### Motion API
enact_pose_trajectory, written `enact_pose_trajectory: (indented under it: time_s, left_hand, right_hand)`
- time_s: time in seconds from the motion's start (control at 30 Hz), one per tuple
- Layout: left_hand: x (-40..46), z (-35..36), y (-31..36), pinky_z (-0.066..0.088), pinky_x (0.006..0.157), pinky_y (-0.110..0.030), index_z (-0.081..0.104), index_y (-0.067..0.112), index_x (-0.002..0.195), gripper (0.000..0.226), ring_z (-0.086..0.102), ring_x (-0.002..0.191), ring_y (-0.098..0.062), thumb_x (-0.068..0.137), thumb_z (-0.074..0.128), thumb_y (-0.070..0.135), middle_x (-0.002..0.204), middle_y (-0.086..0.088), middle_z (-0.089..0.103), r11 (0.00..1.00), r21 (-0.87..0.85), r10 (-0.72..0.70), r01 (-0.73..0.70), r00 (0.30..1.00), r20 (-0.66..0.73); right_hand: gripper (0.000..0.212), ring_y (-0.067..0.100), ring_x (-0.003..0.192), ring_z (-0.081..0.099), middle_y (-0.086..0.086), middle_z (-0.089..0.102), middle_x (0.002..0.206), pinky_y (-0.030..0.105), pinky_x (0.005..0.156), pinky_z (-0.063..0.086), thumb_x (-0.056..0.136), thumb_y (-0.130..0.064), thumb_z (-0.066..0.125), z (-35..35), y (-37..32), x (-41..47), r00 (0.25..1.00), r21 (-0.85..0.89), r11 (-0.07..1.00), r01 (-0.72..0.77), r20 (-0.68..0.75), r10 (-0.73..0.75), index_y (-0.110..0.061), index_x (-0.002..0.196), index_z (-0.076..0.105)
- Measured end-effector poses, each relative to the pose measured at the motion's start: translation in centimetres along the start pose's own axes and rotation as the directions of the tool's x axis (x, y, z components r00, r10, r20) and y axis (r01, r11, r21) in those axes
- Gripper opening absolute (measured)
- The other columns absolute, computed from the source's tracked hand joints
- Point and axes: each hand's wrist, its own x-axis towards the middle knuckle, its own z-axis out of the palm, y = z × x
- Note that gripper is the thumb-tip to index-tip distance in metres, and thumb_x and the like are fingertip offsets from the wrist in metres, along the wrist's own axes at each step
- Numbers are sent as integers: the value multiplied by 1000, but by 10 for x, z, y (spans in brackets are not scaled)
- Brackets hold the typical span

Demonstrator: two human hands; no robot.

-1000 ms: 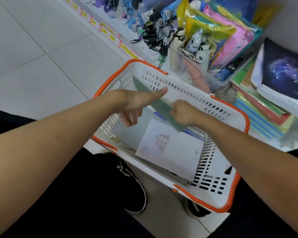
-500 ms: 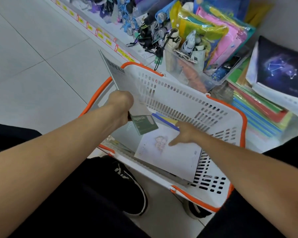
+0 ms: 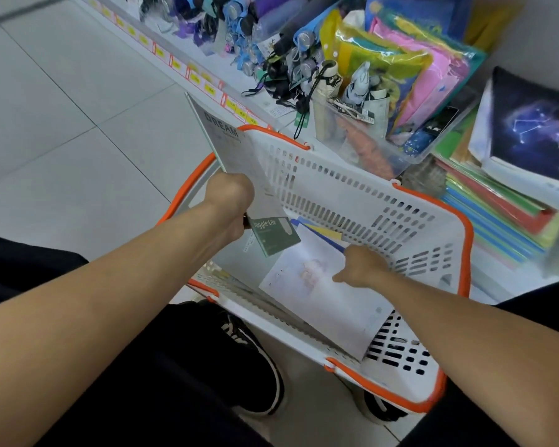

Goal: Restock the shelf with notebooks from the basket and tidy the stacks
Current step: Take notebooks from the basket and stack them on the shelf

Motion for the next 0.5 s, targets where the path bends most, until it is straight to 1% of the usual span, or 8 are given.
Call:
enact_pose_trajectory:
  time_s: [0.07, 0.1, 0.17, 0.23, 0.27, 0.33, 0.43, 0.5]
  left_hand:
    - [-4, 0, 2, 49, 37, -22, 56, 19, 124, 33, 63, 67, -19, 101, 34, 9, 87, 1, 65, 999, 13, 36, -36, 999, 22]
    - [-6, 0, 3, 49, 36, -23, 54, 20, 126, 34, 63, 68, -19, 101, 34, 9, 89, 1, 65, 998, 16, 57, -58, 997, 41]
    - [-12, -2, 5, 49, 37, -23, 50, 22, 127, 33, 63, 71, -19, 102, 33, 9, 92, 0, 65, 995, 11, 98, -99, 993, 60]
    - [-17, 0, 7, 52, 41, -25, 48, 24, 126, 32, 66, 74, -21, 101, 32, 11, 98, -4, 68, 990, 10, 140, -142, 985, 100]
    - [-23, 2, 10, 53, 43, -26, 48, 25, 123, 30, 67, 75, -21, 101, 32, 13, 100, -5, 68, 988, 4, 154, -155, 980, 124]
    - [-44, 6, 18, 53, 47, -26, 51, 23, 117, 25, 68, 72, -19, 103, 32, 15, 94, -4, 70, 985, -62, 168, -159, 966, 196]
    - [-82, 9, 42, 51, 52, -32, 60, 10, 110, 34, 66, 57, -27, 106, 31, 27, 69, -11, 70, 952, -248, 259, -181, 908, 330]
    - [-96, 4, 65, 54, 62, -42, 66, 13, 103, 62, 66, 68, -34, 102, 21, 55, 74, -17, 70, 903, -395, 338, -171, 850, 403]
  right_hand:
    - [62, 29, 127, 50, 13, 47, 145, 31, 98, 44, 93, -36, 66, -38, -9, -17, 993, 35, 997, 72, 90, -75, -4, 142, 44]
    - [57, 30, 128, 49, 14, 46, 145, 29, 96, 42, 95, -32, 63, -63, -16, -32, 993, 47, 996, 80, 87, -84, -2, 141, 45]
    - [43, 30, 113, 56, 17, 52, 133, 27, 80, 43, 98, -25, 57, -116, -25, -61, 996, 63, 994, 90, -31, -88, 0, 132, 50]
    - [30, 25, 83, 58, 14, 57, 108, 26, 59, 39, 98, -17, 49, -160, -35, -94, 976, 68, 989, 129, -183, -115, 0, 122, 54]
    - [30, 25, 76, 57, 14, 59, 101, 27, 56, 38, 95, -13, 48, -176, -42, -109, 952, 103, 978, 183, -266, -150, 0, 121, 55]
    - [28, 32, 82, 64, 18, 65, 102, 29, 55, 40, 92, -11, 49, -195, -64, -142, 890, 136, 935, 328, -375, -258, -2, 116, 59]
    - [22, 28, 70, 70, 15, 69, 95, 26, 46, 50, 100, -26, 46, -205, -103, -188, 821, 261, 802, 537, -383, -424, -14, 110, 61]
    - [39, 26, 61, 68, 13, 67, 99, 30, 45, 54, 103, -44, 42, -214, -113, -212, 790, 402, 681, 612, -351, -502, -17, 128, 54]
